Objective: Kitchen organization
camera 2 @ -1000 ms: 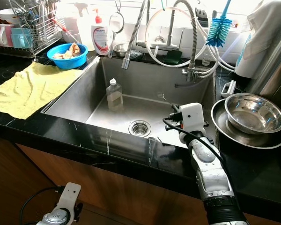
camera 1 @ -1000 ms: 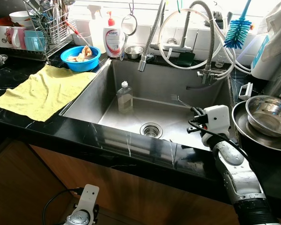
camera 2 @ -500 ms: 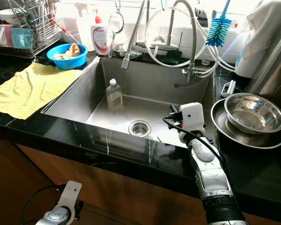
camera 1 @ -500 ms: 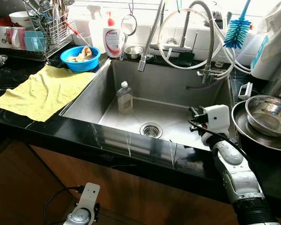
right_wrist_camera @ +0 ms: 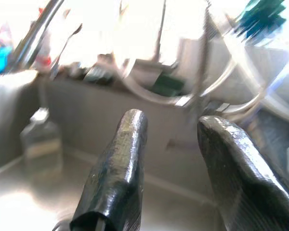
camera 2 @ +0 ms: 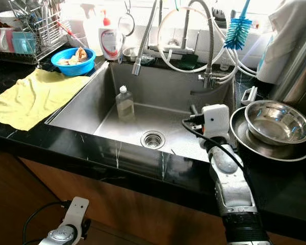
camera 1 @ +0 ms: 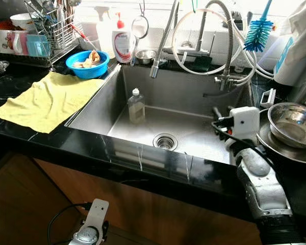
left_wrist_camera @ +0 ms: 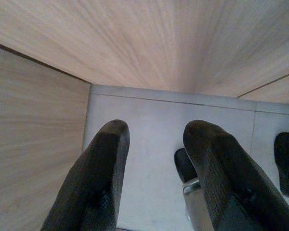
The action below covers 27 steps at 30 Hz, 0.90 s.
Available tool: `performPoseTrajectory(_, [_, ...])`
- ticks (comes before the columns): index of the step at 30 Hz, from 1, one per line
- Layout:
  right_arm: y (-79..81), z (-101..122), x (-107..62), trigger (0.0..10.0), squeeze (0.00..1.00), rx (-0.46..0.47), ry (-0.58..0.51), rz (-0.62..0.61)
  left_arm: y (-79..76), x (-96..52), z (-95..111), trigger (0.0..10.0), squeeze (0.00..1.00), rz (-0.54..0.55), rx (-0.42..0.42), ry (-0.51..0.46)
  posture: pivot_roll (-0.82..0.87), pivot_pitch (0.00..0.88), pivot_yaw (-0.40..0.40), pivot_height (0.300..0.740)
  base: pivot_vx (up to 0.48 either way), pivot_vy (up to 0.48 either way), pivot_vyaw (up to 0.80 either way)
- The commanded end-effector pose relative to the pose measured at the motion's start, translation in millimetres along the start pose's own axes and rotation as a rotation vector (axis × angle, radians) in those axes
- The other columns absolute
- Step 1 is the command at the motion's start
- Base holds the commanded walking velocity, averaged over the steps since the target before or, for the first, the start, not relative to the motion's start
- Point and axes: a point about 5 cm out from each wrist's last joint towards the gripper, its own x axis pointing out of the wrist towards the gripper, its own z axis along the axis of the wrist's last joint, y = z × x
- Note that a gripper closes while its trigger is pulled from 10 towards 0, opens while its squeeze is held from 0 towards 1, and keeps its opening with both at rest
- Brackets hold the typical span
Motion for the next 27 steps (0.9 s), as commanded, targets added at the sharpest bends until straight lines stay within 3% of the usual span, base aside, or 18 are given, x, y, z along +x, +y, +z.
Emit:
performPoseTrajectory(1, [-11.1,24.7,3.1,10.0,0.0,-0.019,-0.083,-0.044,4.2,-0.7,-4.5,10.0,0.0,0.005,0.013,0.021,-0.14,0.0,0.048,0.74,0.0,0.0,0.0])
performPoseTrajectory(4, [-20.8,37.3,3.6,10.0,0.0,-0.051,-0.104,-0.079,4.4,-1.1,-6.1,10.0,0.0,0.005,0.012,0.025,-0.15,0.0,0.051,0.74,0.0,0.0,0.0])
performPoseTrajectory(6, [-37.3,45.4,3.9,10.0,0.0,-0.071,-0.098,-0.179,4.0,-1.2,-7.0,10.0,0.0,0.003,0.013,0.028,-0.15,0.0,0.051,0.74,0.0,0.0,0.0])
performPoseTrajectory(7, [-40.9,45.6,3.7,10.0,0.54,-0.057,-0.083,-0.199,3.9,-1.2,-7.2,10.0,0.0,0.002,0.013,0.028,-0.15,0.0,0.051,0.74,0.0,0.0,0.0])
performPoseTrajectory(8, [-46.7,43.9,2.8,10.0,1.0,-0.058,-0.029,-0.229,3.5,-1.3,-7.6,10.0,0.0,0.001,0.013,0.029,-0.15,0.0,0.052,0.74,0.0,0.0,0.0])
performPoseTrajectory(11, [-53.2,40.0,1.5,10.0,1.0,-0.098,0.06,-0.255,2.7,-1.4,-8.3,10.0,0.0,-0.001,0.012,0.032,-0.15,0.0,0.053,0.74,0.0,0.0,0.0])
performPoseTrajectory(12, [-52.9,39.9,1.3,10.0,0.82,-0.104,0.071,-0.248,2.7,-1.4,-8.4,10.0,0.0,-0.001,0.011,0.032,-0.15,0.0,0.054,0.74,0.0,0.0,0.0])
performPoseTrajectory(13, [-50.9,41.2,1.4,10.0,0.0,-0.121,0.076,-0.222,2.7,-1.4,-8.6,10.0,0.0,-0.001,0.011,0.033,-0.16,0.0,0.055,0.74,0.0,0.0,0.0])
performPoseTrajectory(16, [-47.3,42.2,1.5,10.0,0.0,-0.142,0.086,-0.196,2.7,-1.5,-9.1,10.0,0.0,-0.002,0.013,0.036,-0.16,0.0,0.056,0.74,0.0,0.0,0.0])
performPoseTrajectory(27, [-51.3,28.9,-7.8,10.0,0.0,-0.164,0.276,-0.227,3.7,-1.8,-10.8,10.0,0.0,-0.001,0.01,0.043,-0.16,0.0,0.058,0.74,0.0,0.0,0.0])
